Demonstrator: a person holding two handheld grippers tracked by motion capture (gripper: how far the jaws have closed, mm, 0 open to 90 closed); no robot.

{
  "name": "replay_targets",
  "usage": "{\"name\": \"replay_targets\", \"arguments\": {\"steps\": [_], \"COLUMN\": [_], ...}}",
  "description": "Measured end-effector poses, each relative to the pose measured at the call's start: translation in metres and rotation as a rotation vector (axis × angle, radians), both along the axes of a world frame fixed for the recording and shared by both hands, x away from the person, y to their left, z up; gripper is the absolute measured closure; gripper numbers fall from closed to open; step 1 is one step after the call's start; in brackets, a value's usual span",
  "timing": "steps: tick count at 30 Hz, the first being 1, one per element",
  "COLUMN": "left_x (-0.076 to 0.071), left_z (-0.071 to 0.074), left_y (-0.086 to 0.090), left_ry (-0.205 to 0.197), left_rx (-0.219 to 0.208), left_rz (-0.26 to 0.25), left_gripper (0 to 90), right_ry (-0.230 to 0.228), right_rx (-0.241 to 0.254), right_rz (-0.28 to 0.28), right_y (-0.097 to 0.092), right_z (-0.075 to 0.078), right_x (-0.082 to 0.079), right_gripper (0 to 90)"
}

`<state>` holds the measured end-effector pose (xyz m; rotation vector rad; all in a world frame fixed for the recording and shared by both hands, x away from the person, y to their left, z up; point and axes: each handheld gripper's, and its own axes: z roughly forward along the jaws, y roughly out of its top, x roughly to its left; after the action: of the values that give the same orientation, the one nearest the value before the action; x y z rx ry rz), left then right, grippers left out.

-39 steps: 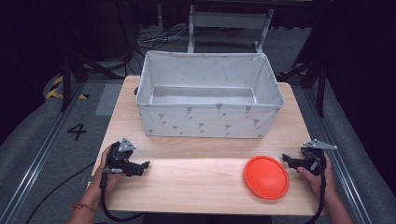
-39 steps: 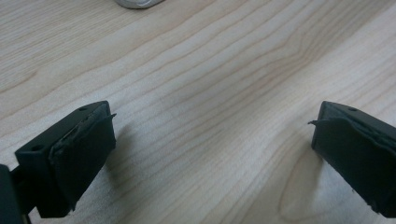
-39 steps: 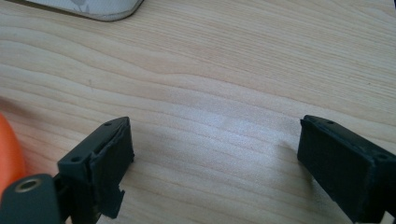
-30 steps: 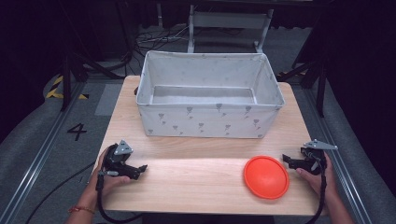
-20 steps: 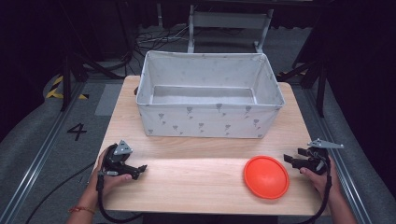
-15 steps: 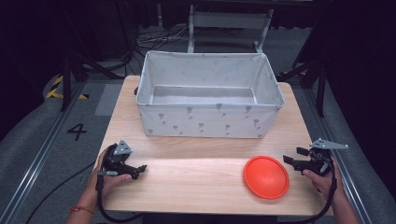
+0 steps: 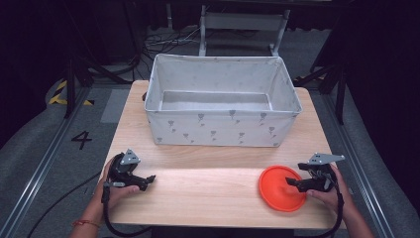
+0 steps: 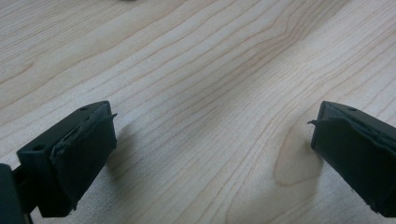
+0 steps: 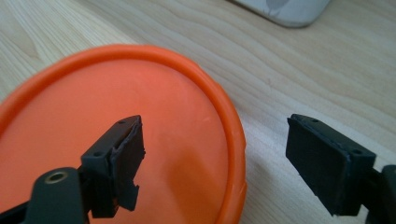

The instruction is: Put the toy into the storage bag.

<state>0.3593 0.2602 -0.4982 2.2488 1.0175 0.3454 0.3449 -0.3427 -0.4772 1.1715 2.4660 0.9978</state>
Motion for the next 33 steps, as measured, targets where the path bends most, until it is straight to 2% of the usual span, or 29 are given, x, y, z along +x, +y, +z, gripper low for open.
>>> {"name": "replay_targets", "arguments": {"steps": [1,3,6,10,11,15,16,17,18,19,20,22,24,25,27,29,33], "left_x": [0.0,0.0,0.0,0.0,0.0,0.0,0.0,0.0,0.0,0.0,0.0,0.0,0.0,0.0,0.0,0.0,0.0], "left_z": [0.0,0.0,0.0,0.0,0.0,0.0,0.0,0.0,0.0,0.0,0.0,0.0,0.0,0.0,0.0,0.0,0.0], "left_y": [0.0,0.0,0.0,0.0,0.0,0.0,0.0,0.0,0.0,0.0,0.0,0.0,0.0,0.0,0.0,0.0,0.0], "left_ry": [0.0,0.0,0.0,-0.003,-0.003,-0.003,-0.003,-0.003,-0.002,-0.003,-0.003,-0.003,-0.003,-0.002,-0.002,-0.002,-0.002], "left_rx": [0.0,0.0,0.0,0.003,0.003,0.003,0.003,0.003,0.004,0.003,0.003,0.003,0.003,0.003,0.003,0.003,0.003], "left_rz": [-0.001,-0.001,0.001,0.001,0.001,0.001,0.001,0.001,0.0,0.001,0.001,0.001,0.001,0.001,0.001,0.001,0.001], "left_gripper": [0.4,0.4,0.4,0.5,0.5,0.5,0.5,0.5,0.5,0.5,0.5,0.5,0.5,0.5,0.5,0.5,0.5], "right_ry": [0.024,0.029,0.069,0.076,0.062,0.06,0.06,0.06,0.068,0.069,0.069,0.078,0.074,0.064,0.058,0.04,0.004], "right_rx": [0.0,-0.001,0.0,0.004,-0.024,-0.041,-0.032,-0.032,-0.008,0.006,0.006,0.042,0.051,0.068,0.078,0.082,0.123], "right_rz": [-0.005,-0.006,0.033,0.08,0.089,0.082,0.071,0.071,0.046,0.038,0.038,0.03,0.03,0.044,0.051,0.087,0.133], "right_y": [-0.001,-0.002,-0.001,0.004,0.008,0.013,0.012,0.012,0.009,0.006,0.006,0.001,-0.002,-0.005,-0.005,-0.005,-0.004], "right_z": [-0.004,-0.006,-0.011,-0.011,-0.011,-0.009,-0.009,-0.009,-0.008,-0.008,-0.008,-0.007,-0.005,0.001,0.004,0.012,0.028], "right_x": [0.002,0.002,0.003,0.001,0.0,0.001,0.002,0.002,0.004,0.006,0.006,0.007,0.006,0.005,0.004,0.001,-0.005], "right_gripper": [20.0,19.7,23.4,24.0,25.7,32.4,37.7,37.7,48.2,53.2,53.2,60.5,65.3,71.4,73.1,75.9,80.6]}}
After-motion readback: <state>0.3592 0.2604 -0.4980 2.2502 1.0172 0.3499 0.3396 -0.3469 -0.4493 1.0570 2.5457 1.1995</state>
